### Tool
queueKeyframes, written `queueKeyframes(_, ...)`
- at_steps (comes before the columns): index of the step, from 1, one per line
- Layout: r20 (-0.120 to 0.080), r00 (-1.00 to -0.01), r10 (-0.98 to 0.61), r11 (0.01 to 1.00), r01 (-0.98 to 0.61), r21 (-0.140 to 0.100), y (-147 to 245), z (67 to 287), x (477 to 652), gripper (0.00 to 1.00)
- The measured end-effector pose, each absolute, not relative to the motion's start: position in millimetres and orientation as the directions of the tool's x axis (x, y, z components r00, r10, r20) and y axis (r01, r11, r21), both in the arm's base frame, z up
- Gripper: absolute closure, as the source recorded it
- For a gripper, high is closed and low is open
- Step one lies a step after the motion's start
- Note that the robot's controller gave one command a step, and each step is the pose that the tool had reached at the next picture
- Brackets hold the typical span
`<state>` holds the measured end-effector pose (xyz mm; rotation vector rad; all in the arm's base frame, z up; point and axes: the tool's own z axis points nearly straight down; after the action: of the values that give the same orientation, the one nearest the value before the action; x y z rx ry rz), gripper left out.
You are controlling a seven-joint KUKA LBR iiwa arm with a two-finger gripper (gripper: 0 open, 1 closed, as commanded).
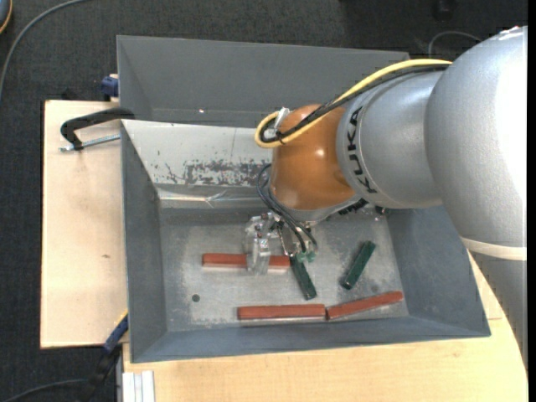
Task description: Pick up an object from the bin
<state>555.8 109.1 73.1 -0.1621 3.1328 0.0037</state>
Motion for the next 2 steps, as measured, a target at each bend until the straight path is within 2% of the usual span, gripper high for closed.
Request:
queueKeyframes(1, -0.003, -0.995, -0.103, 0.995, -0.103, 0.002, 108.8, 72.0, 555.3, 0.0)
queueKeyframes(2, -0.005, -0.995, -0.103, 0.995, -0.103, 0.002, 108.8, 73.2, 556.0, 1.0)
